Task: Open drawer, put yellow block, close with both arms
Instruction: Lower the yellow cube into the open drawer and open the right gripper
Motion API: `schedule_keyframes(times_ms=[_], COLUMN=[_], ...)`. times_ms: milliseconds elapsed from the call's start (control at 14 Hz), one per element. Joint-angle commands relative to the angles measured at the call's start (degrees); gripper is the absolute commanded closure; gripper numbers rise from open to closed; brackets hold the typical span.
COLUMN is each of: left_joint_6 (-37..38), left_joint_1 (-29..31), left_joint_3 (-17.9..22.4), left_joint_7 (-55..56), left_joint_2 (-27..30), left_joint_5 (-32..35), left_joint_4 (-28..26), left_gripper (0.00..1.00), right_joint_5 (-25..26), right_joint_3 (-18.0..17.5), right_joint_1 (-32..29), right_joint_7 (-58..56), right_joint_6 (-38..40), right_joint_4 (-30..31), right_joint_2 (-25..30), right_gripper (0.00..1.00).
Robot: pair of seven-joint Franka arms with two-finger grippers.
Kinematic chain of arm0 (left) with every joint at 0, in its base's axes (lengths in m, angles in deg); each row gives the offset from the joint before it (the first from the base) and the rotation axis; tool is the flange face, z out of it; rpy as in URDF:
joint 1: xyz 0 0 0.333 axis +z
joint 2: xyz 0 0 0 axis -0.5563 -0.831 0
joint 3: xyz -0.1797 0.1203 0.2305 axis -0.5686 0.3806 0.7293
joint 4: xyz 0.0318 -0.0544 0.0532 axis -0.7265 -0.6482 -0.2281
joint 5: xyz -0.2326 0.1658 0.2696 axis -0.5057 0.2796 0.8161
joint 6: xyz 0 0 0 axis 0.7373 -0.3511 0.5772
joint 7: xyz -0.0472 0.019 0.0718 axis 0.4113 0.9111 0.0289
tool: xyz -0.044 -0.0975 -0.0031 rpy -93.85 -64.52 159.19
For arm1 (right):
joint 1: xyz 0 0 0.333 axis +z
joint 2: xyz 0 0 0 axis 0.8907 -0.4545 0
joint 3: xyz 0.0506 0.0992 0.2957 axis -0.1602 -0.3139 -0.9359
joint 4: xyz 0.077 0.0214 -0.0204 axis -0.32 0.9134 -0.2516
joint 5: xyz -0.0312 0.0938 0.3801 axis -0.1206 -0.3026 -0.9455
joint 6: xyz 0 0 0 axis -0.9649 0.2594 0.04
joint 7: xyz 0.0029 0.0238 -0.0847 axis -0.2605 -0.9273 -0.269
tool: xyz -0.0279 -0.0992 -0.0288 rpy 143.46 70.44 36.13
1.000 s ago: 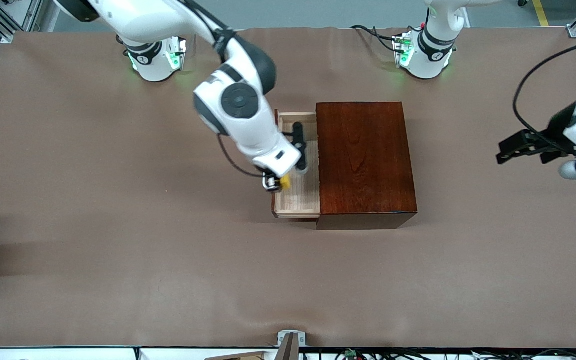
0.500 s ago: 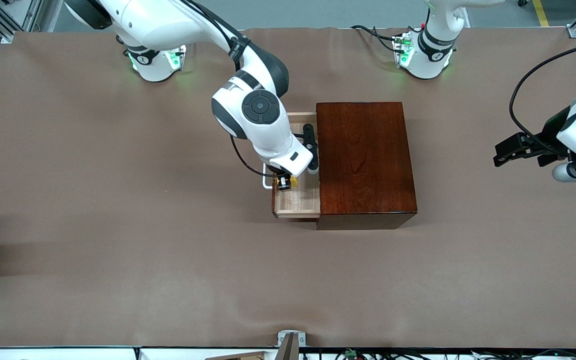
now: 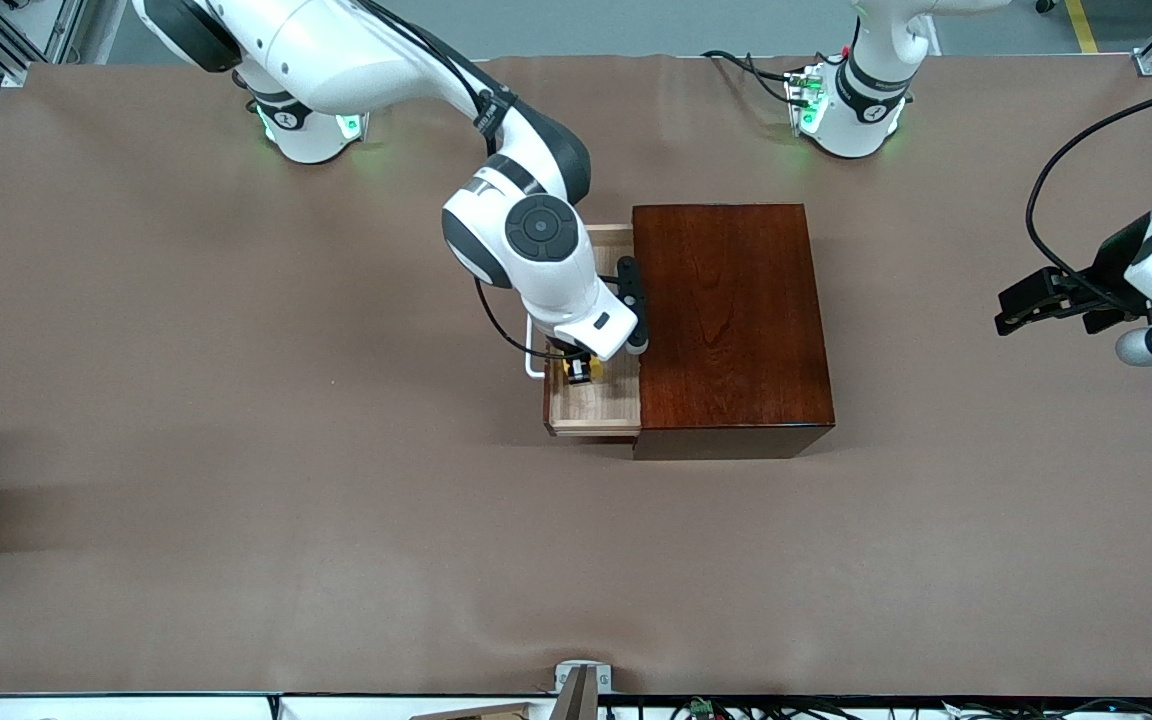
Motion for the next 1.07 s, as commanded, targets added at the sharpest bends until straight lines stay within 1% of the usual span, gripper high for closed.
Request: schedule_keyframes(times_ms=[0, 71, 143, 214, 500, 714, 857, 1000], left_joint_6=[-0.79, -0.87, -1.05, -1.05, -1.58, -1.58, -1.58, -1.49], left_joint_1=[-0.56, -0.64, -0.56, -0.56, -1.17, -1.26, -1.17, -1.17], left_joint_3=[0.5, 0.5, 0.5, 0.5, 0.41, 0.24, 0.32, 0.24], left_joint_7=[-0.29, -0.29, -0.29, -0.29, -0.55, -2.65, -3.1, -3.19], left_joint_2=[0.61, 0.52, 0.26, 0.25, 0.16, 0.16, 0.16, 0.16], left_joint_5=[0.26, 0.35, 0.35, 0.35, 1.23, 3.77, 3.78, 5.17], left_joint_4=[-0.8, -0.63, -0.54, -0.54, -0.8, -1.06, -1.33, -1.41], left_gripper=[0.0, 0.0, 0.0, 0.0, 0.0, 0.0, 0.0, 0.0], right_joint_5=[1.3, 1.3, 1.38, 1.38, 2.17, 2.79, 2.62, 2.27], right_joint_3=[3.98, 4.35, 4.44, 4.44, 4.53, 4.61, 4.35, 3.91], right_joint_1=[3.98, 4.51, 4.69, 4.6, 4.6, 4.6, 4.08, 3.81], right_joint_7=[1.33, 1.33, 1.33, 1.25, 1.07, 1.07, 0.89, 0.98], right_joint_6=[0.45, 0.45, 0.45, 0.54, 0.89, 1.24, 3.25, 3.35], right_joint_4=[-3.23, -3.32, -3.32, -3.32, -3.41, -3.41, -3.5, -3.5], right_joint_2=[-2.09, -2.09, -2.09, -2.09, -1.57, -0.6, 0.1, 1.15], right_gripper=[1.0, 1.0, 0.65, 0.01, 0.0, 0.0, 0.0, 0.0])
